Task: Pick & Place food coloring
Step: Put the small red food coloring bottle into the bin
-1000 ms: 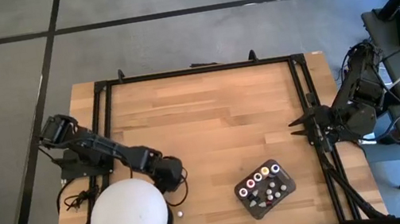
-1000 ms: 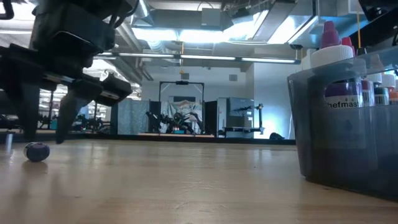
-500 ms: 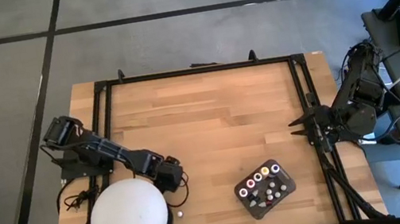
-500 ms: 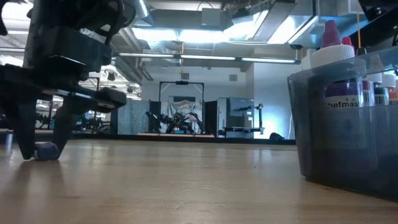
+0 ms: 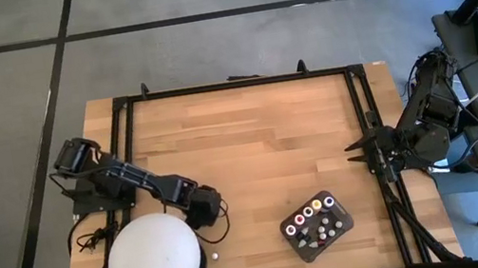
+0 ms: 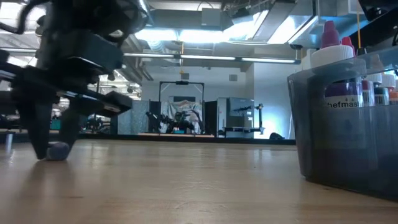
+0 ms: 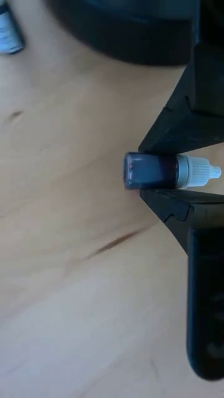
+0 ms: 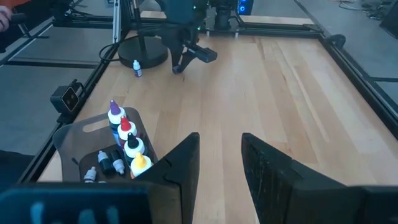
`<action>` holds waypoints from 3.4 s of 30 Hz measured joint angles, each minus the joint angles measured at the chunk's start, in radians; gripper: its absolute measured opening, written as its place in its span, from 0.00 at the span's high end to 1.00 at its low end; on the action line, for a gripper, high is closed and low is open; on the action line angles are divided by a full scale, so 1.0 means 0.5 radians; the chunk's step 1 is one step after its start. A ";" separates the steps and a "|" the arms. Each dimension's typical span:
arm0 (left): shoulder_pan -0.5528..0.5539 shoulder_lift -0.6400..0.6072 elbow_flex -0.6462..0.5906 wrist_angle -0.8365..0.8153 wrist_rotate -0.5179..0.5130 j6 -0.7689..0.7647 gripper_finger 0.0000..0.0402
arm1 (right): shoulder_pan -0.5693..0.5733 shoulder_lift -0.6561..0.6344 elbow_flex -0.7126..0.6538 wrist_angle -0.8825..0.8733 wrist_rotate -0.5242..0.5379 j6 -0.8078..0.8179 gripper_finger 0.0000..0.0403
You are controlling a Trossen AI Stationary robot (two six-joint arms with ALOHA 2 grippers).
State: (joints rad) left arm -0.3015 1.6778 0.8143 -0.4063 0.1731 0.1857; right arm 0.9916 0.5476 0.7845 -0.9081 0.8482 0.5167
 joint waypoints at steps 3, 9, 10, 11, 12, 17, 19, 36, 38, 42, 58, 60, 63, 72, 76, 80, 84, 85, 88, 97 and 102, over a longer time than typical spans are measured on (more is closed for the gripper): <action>0.052 0.008 0.026 0.052 0.008 -0.076 0.79 | 0.000 -0.001 0.000 0.000 0.000 -0.002 0.70; 0.159 0.020 0.115 0.321 -0.215 -0.107 0.80 | 0.000 0.000 0.000 -0.002 0.088 -0.004 0.70; 0.175 0.020 0.131 0.413 -0.261 -0.135 0.80 | 0.000 0.000 -0.002 0.000 0.124 -0.005 0.70; 0.189 0.019 0.146 0.509 -0.326 -0.165 0.80 | 0.000 -0.001 -0.010 -0.003 0.165 -0.005 0.70; 0.206 0.019 0.160 0.601 -0.407 -0.199 0.80 | 0.000 -0.001 -0.019 -0.013 0.203 -0.005 0.70; 0.336 0.014 0.282 1.049 -0.969 -0.291 0.80 | -0.001 -0.001 -0.080 0.002 0.275 -0.005 0.70; 0.399 0.013 0.332 1.253 -1.050 -0.294 0.80 | -0.001 -0.001 -0.124 0.027 0.301 -0.001 0.70; 0.817 0.474 0.367 3.601 -0.047 -0.634 0.79 | -0.012 0.001 -0.670 1.117 0.935 -0.991 0.65; 0.835 0.557 0.387 3.702 -0.048 -0.710 0.79 | -0.037 0.000 -0.682 1.268 0.929 -1.176 0.60; 0.837 0.719 0.497 3.867 -0.050 -0.845 0.79 | -0.125 -0.001 -0.699 1.525 0.822 -1.504 0.47; 0.769 0.960 1.023 3.947 -0.060 -1.014 0.79 | -0.710 0.330 -0.700 2.636 0.155 -2.427 0.41; 0.762 0.961 1.054 3.946 -0.064 -1.012 0.79 | -0.764 0.394 -0.700 2.795 0.146 -2.556 0.43; 0.760 0.961 1.092 3.947 -0.081 -1.010 0.79 | -0.829 0.479 -0.700 3.110 0.064 -2.788 0.47; 0.746 0.961 1.173 3.947 -0.088 -1.026 0.79 | -0.936 0.649 -0.700 3.552 -0.256 -3.383 0.53; 0.725 0.961 1.221 3.946 -0.087 -1.026 0.79 | -1.001 0.699 -0.671 3.562 -0.330 -3.411 0.53; 0.706 0.961 1.263 3.946 -0.086 -1.026 0.79 | -1.070 0.757 -0.636 3.610 -0.425 -3.407 0.53; 0.683 0.961 1.278 3.946 -0.088 -0.967 0.79 | -1.129 0.821 -0.594 3.709 -0.495 -3.408 0.53; 0.681 0.961 1.277 3.945 -0.094 -0.948 0.79 | -1.144 0.837 -0.582 3.710 -0.522 -3.408 0.53; 0.678 0.961 1.278 3.946 -0.101 -0.944 0.79 | -1.186 0.893 -0.540 3.710 -0.552 -3.407 0.53; 0.671 0.958 1.277 3.951 -0.108 -0.960 0.79 | -1.247 1.045 -0.424 3.793 -0.542 -3.407 0.53; 0.665 0.958 1.278 3.952 -0.117 -0.962 0.79 | -1.247 1.065 -0.424 3.830 -0.497 -3.412 0.53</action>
State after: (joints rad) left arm 0.0309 2.1567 1.4532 1.5696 0.1148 -0.2951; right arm 0.3683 1.0801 0.5724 1.0067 0.5998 -1.1891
